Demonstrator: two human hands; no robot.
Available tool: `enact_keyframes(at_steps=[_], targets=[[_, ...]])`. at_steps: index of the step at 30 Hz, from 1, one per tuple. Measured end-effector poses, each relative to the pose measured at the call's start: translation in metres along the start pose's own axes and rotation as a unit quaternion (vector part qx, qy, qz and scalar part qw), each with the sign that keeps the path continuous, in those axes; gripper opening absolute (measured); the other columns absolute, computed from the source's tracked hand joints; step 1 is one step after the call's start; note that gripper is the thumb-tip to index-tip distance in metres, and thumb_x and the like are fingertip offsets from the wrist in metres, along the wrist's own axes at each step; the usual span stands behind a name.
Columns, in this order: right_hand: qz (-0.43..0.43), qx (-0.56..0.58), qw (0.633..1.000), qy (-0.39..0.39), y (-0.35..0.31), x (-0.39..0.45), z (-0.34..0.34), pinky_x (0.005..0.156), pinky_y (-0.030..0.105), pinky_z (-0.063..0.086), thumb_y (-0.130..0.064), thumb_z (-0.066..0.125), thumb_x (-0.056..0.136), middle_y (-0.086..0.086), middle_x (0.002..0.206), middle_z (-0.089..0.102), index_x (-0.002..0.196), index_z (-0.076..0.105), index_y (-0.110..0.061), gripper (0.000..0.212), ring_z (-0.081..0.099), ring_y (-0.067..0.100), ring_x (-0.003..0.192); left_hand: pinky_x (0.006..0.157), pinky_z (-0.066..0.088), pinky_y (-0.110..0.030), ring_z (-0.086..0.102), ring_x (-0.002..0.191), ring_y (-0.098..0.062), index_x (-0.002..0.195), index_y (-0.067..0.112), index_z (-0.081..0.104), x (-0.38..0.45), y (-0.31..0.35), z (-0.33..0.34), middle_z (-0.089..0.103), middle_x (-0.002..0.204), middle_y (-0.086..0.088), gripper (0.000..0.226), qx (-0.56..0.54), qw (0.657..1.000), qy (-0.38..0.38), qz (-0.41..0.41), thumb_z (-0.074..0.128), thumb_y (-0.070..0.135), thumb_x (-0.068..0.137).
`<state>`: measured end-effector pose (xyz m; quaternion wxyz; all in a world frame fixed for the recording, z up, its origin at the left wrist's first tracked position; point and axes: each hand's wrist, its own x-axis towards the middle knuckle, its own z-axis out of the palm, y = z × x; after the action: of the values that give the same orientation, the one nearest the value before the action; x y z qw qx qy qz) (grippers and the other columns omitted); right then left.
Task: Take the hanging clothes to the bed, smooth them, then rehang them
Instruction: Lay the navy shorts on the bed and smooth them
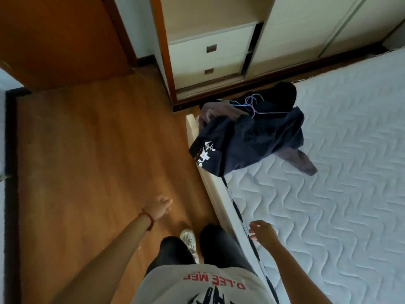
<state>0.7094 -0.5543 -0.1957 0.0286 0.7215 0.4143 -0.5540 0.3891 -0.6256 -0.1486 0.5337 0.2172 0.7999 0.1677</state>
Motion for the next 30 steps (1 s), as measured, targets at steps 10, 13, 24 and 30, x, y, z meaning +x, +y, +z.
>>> enact_keyframes(at_steps=[10,13,24,30], targets=[[0.055,0.095,0.994,0.025,-0.091,0.106,-0.054,0.037,0.010,0.040,0.000,0.048,0.091,0.010,0.072,0.057,0.093,0.055,-0.001,0.007,0.057,0.007,0.041,0.060,0.042,-0.022,0.055,0.065,-0.014,0.075,0.017,0.054,0.115,0.150,0.008,0.058,0.068,0.004,0.017,0.118,0.989,-0.062,0.065,0.048,0.017,0.091],[0.039,0.092,0.994,0.044,-0.148,0.145,-0.087,0.039,0.010,0.041,0.000,0.047,0.091,0.015,0.084,0.058,0.089,0.057,-0.002,0.010,0.056,0.016,0.055,0.072,0.042,-0.022,0.058,0.077,-0.018,0.087,0.014,0.058,0.137,0.176,0.011,0.062,0.075,0.001,0.011,0.167,0.982,-0.080,0.045,0.050,0.020,0.091],[-0.043,0.003,0.977,0.208,-0.289,0.307,-0.204,0.095,0.040,0.042,-0.016,0.046,0.090,0.018,0.118,0.062,0.117,0.059,-0.008,0.031,0.054,0.036,0.111,0.088,0.046,-0.030,0.062,0.100,-0.025,0.113,0.007,0.058,0.254,0.304,0.076,0.066,0.109,-0.013,0.030,0.214,0.970,-0.050,0.104,0.055,0.024,0.089],[-0.065,-0.075,0.955,0.280,-0.281,0.381,-0.248,0.105,0.042,0.032,-0.009,0.039,0.092,0.020,0.137,0.042,0.134,0.042,-0.008,0.042,0.040,0.035,0.126,0.102,0.038,-0.033,0.050,0.121,-0.027,0.134,0.005,0.038,0.306,0.329,0.130,0.045,0.135,-0.014,0.060,0.257,0.957,-0.101,0.091,0.058,0.035,0.086]])
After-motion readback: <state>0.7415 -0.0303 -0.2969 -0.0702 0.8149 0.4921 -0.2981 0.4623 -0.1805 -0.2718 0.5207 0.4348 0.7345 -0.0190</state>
